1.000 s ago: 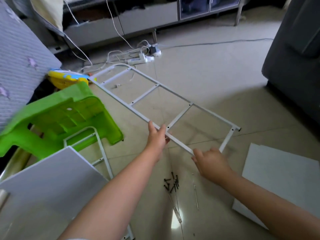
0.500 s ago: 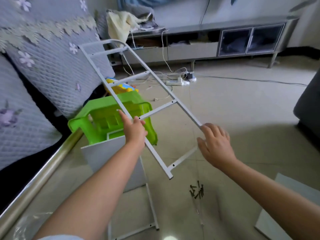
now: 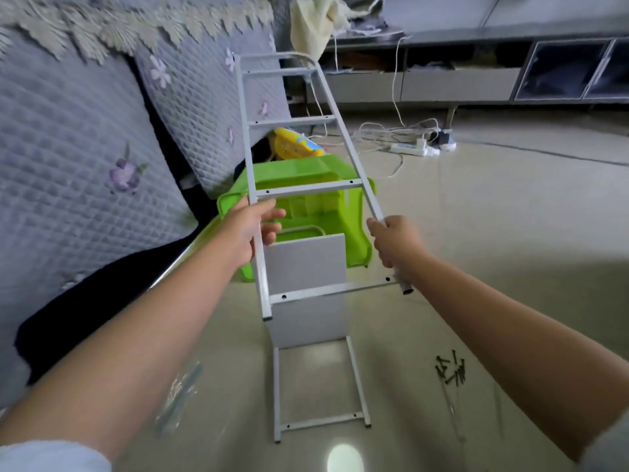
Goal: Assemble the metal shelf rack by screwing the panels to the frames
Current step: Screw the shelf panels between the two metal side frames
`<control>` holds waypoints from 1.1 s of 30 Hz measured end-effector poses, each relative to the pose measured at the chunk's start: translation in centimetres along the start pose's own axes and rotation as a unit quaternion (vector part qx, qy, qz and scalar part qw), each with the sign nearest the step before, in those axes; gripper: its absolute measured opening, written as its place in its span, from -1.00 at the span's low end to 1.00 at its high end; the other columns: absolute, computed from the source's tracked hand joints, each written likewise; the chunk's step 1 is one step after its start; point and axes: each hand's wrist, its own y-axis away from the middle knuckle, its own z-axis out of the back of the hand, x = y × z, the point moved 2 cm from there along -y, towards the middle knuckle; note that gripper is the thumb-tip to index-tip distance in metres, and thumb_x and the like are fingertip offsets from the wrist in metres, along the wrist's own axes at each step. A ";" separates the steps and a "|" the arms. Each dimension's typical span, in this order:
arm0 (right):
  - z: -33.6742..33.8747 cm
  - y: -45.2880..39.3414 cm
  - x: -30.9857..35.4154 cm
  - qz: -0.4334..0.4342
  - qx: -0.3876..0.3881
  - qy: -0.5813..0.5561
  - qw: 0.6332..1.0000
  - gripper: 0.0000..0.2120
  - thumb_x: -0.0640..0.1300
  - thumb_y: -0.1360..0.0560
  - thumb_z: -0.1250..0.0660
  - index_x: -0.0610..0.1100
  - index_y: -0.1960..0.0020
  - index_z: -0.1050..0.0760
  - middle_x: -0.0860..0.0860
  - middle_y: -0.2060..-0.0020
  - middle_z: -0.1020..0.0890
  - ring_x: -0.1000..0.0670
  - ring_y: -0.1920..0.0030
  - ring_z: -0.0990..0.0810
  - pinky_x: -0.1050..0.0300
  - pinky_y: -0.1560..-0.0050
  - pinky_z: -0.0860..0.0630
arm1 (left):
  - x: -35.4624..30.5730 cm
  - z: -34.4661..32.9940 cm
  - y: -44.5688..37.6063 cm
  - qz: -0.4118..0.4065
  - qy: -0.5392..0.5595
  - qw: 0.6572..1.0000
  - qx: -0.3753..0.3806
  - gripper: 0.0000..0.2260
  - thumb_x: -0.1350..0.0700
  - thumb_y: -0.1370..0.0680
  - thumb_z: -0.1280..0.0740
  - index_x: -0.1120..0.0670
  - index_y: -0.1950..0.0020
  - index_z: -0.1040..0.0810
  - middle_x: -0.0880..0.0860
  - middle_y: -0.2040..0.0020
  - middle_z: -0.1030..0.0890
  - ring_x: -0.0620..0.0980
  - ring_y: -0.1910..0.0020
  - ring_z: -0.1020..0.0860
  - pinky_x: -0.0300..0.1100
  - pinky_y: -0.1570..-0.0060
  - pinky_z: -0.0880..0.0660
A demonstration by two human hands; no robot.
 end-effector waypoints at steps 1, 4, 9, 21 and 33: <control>-0.7 -0.6 0.0 0.006 -0.011 0.022 1.000 -0.65 -0.14 -0.56 -0.15 -0.14 0.39 -0.25 -0.07 0.48 -0.33 -0.01 0.51 -0.27 0.19 0.46 -0.22 | 0.7 0.3 -0.3 0.008 -0.031 0.999 -0.007 -0.85 0.22 -0.59 -0.21 0.05 0.15 -0.34 0.06 0.32 -0.52 -0.19 0.66 -0.42 -0.44 0.64 -0.30; -2.0 -2.0 0.1 0.019 -0.029 0.083 0.996 -0.68 -0.17 -0.53 -0.14 -0.15 0.40 -0.25 -0.13 0.39 -0.43 -0.06 0.44 -0.35 0.19 0.40 -0.24 | 3.0 1.1 -2.1 0.007 -0.092 0.992 -0.084 -0.81 0.22 -0.60 -0.18 0.09 0.21 -0.33 0.07 0.36 -0.43 -0.25 0.71 -0.35 -0.45 0.67 -0.22; -2.9 -2.3 -1.6 0.001 0.010 0.157 0.988 -0.66 -0.19 -0.52 -0.13 -0.12 0.42 -0.18 -0.03 0.48 -0.29 -0.06 0.42 -0.29 0.22 0.47 -0.13 | 5.1 2.6 -4.2 0.002 -0.169 0.978 -0.121 -0.77 0.15 -0.61 -0.21 0.12 0.25 -0.37 0.06 0.42 -0.43 -0.23 0.74 -0.29 -0.36 0.62 -0.25; -2.1 -1.8 -3.1 -0.003 0.076 0.166 0.983 -0.70 -0.18 -0.52 -0.18 -0.17 0.38 -0.28 -0.03 0.52 -0.41 0.03 0.61 -0.37 0.30 0.63 -0.27 | 4.4 3.4 -6.4 -0.009 -0.374 0.924 -0.081 -0.66 0.01 -0.55 -0.30 0.13 0.37 -0.37 0.07 0.45 -0.42 0.06 0.43 -0.39 -0.10 0.27 -0.43; -1.7 -1.1 -3.5 -0.011 0.086 0.132 0.987 -0.81 -0.27 -0.45 -0.22 -0.21 0.30 -0.28 -0.13 0.45 -0.42 -0.03 0.57 -0.34 0.24 0.52 -0.28 | 5.0 3.2 -5.5 -0.026 -0.409 0.906 -0.107 -0.65 0.00 -0.56 -0.27 0.12 0.37 -0.35 0.02 0.46 -0.41 -0.06 0.46 -0.36 -0.19 0.44 -0.22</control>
